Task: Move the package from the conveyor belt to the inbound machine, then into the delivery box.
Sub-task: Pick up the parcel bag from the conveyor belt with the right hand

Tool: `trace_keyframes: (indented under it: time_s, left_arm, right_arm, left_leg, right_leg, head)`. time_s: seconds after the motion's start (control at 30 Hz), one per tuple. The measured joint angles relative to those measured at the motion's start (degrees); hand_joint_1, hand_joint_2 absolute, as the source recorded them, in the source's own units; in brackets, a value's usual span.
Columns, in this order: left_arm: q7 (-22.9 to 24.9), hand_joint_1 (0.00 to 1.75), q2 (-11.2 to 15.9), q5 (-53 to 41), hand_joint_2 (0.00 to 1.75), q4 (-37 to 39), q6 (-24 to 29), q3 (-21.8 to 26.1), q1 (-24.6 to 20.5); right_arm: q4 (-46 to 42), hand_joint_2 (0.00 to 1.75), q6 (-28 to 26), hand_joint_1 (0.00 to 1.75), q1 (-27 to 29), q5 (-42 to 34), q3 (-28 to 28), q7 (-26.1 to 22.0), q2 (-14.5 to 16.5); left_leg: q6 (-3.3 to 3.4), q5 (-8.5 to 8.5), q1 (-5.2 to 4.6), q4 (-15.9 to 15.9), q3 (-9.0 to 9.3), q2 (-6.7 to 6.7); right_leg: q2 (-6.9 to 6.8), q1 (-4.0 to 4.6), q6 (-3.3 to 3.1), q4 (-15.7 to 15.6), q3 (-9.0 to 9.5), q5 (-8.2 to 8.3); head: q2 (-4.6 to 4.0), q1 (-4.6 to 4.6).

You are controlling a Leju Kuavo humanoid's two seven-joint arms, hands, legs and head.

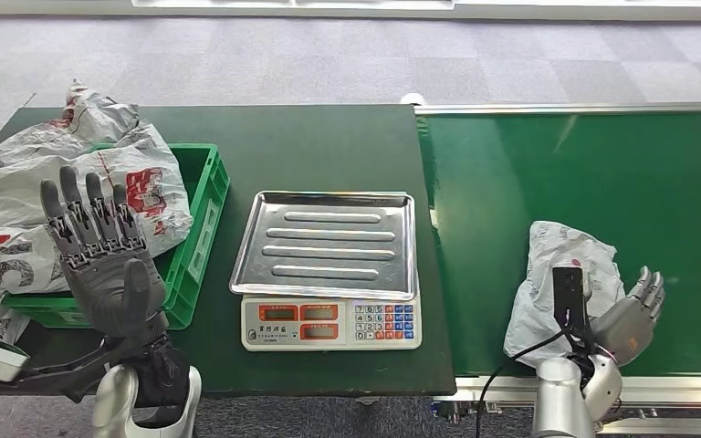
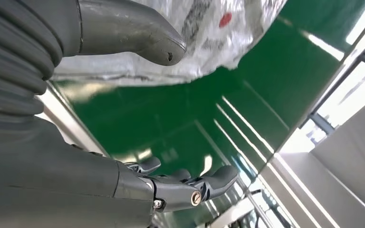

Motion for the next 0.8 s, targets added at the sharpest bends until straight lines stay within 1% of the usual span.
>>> trace_keyframes:
  time_s: [0.2,0.4,0.8]
  left_arm:
    - [-0.3,0.00,0.0,-0.1,1.75,0.0,-0.2,0.7,0.0]
    - [-0.4,0.00,0.0,-0.2,1.75,0.0,-1.0,1.6,-0.1]
    - [-0.6,0.00,-0.1,-0.3,1.75,0.1,-1.4,2.0,-0.2]
  right_arm:
    - [5.8,1.75,2.4,0.00,-1.9,-1.4,0.7,-0.3,-1.4]
    - [9.3,1.75,2.8,0.00,-3.3,-2.1,1.9,0.9,-2.6]
    - [12.8,1.75,3.0,0.00,-3.9,-2.7,2.1,1.0,-3.8]
  left_leg:
    - [0.01,0.02,0.01,0.0,-0.02,-0.02]
    - [0.02,0.02,0.00,0.0,-0.02,-0.02]
    - [0.02,0.02,0.00,0.0,-0.01,-0.02]
  right_leg:
    - [-0.01,0.01,0.00,0.0,0.00,0.00]
    - [-0.01,0.00,0.00,0.0,0.00,0.00]
    - [-0.01,0.00,0.00,0.0,0.00,0.00]
  head:
    - [0.00,0.00]
    - [0.00,-0.01]
    - [0.00,-0.01]
